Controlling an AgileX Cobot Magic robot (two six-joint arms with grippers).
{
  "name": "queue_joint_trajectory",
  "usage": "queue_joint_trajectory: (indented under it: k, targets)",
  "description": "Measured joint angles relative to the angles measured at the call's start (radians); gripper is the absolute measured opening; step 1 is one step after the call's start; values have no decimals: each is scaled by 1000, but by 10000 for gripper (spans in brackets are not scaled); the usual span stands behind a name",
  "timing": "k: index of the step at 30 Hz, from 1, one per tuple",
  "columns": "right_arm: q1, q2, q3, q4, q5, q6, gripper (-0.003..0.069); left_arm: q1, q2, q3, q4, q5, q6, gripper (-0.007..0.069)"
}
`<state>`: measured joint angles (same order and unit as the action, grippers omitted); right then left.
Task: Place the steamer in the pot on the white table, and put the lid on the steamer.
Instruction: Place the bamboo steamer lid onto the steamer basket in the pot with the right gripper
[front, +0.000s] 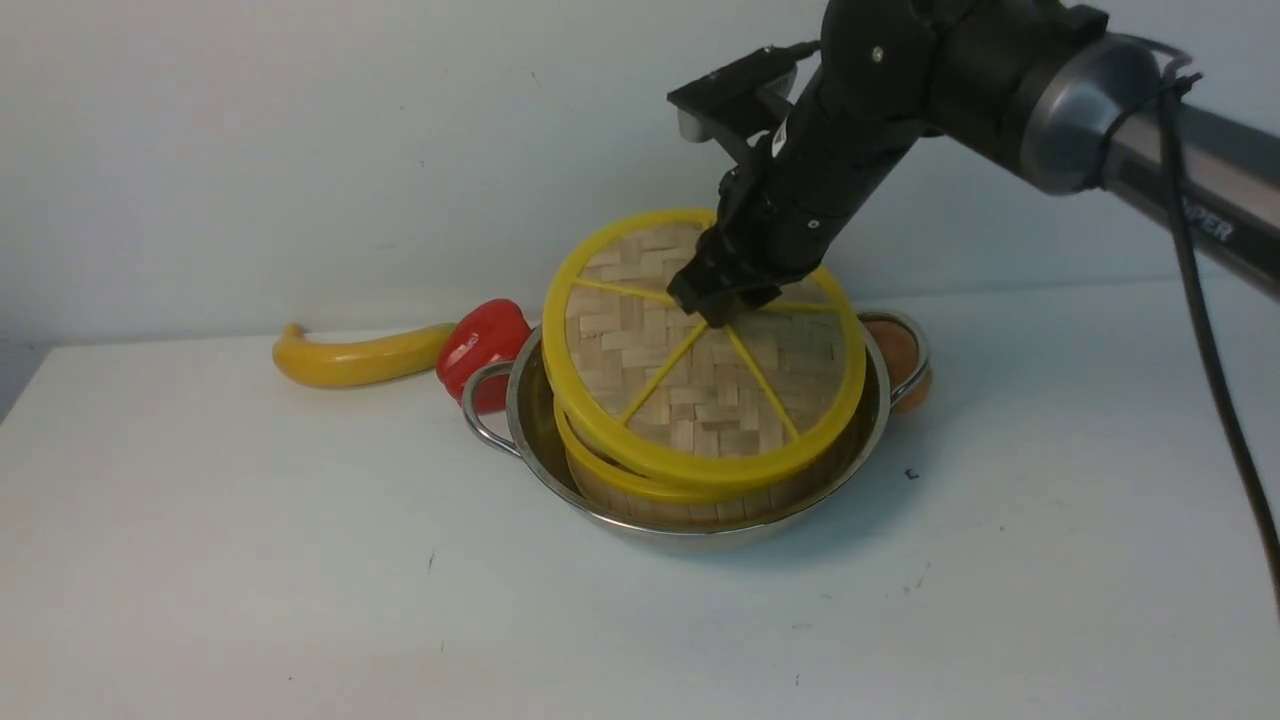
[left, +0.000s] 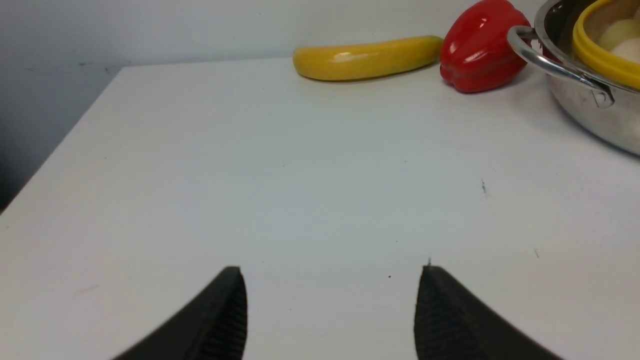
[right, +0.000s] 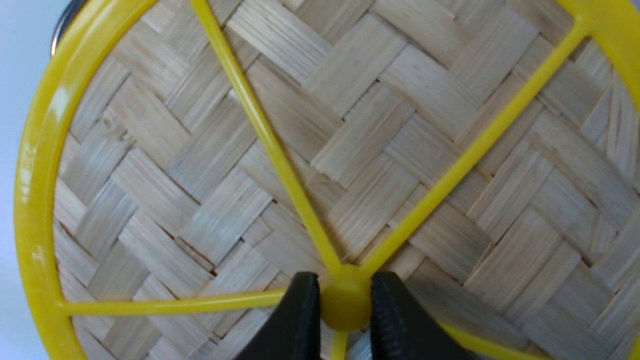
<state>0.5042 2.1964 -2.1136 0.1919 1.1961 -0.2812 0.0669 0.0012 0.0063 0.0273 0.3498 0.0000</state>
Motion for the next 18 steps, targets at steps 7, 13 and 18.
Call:
queue_joint_trajectory:
  k: [7, 13, 18]
  targets:
    - [0, 0, 0, 0, -39, 0, 140, 0, 0, 0, 0, 0, 0, 419]
    - [0, 0, 0, 4, -46, 0, 140, 0, 0, 0, 0, 0, 0, 419]
    - [0, 0, 0, 20, -40, 0, 140, 0, 0, 0, 0, 0, 0, 419]
